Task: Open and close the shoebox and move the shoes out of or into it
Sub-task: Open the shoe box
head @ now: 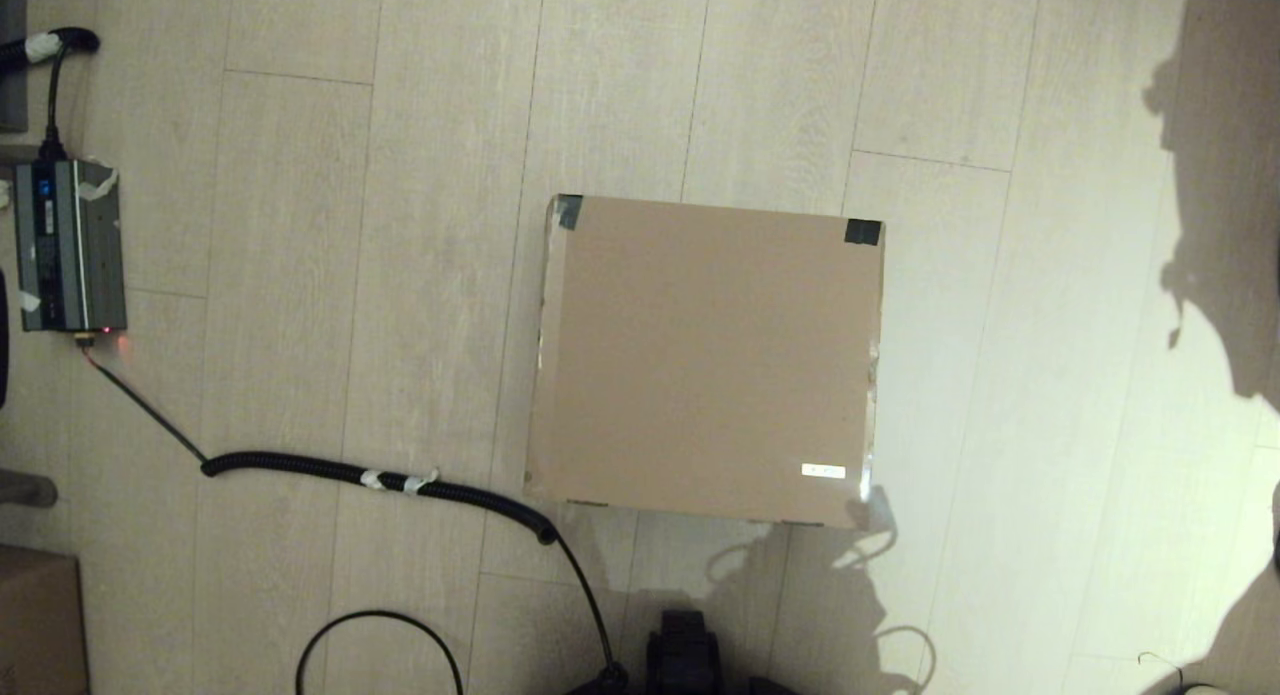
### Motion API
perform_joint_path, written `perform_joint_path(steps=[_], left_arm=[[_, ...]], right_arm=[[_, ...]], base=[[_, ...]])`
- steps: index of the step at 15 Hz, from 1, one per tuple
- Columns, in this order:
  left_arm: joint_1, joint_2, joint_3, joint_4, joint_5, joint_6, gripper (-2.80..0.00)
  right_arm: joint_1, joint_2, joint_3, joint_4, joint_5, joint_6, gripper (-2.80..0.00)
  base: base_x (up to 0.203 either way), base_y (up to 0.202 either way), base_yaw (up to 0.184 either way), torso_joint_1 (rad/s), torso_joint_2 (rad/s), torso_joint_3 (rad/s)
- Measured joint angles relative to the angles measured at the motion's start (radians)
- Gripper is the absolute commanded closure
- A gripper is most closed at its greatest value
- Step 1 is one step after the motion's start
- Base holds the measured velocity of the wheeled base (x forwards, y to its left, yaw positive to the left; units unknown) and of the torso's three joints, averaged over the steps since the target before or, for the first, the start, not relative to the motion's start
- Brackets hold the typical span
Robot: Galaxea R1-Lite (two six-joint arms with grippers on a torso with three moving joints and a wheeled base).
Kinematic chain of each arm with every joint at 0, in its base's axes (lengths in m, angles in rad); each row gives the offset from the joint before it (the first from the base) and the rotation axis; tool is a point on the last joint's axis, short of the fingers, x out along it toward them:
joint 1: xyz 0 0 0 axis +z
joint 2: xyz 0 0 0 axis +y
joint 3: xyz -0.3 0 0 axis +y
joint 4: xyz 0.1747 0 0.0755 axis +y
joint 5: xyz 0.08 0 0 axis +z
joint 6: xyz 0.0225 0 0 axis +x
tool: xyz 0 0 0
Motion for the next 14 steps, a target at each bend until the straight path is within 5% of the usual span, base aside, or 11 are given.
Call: perform_joint_path(steps=[8,11,14], left_arm=[[0.008,-0.155,-0.035,0.020,0.005,-0.013,0.00],[0.008,0.007,-0.223,0.081,-0.102,-0.070,0.00],[0.006,0.341,-0.459,0.095,-0.243,-0.210,0.00]], right_arm=[[0.009,-0.144,-0.021,-0.040,0.065,0.105,0.00],[0.009,0.027,-0.162,-0.011,0.094,0.188,0.00],[0.009,0.373,-0.306,-0.034,0.188,0.307,0.00]], base=[[0.000,0.000,0.000,0.000,0.00,0.000],[0.000,0.000,0.000,0.000,0.00,0.000],[0.000,0.000,0.000,0.000,0.00,0.000]])
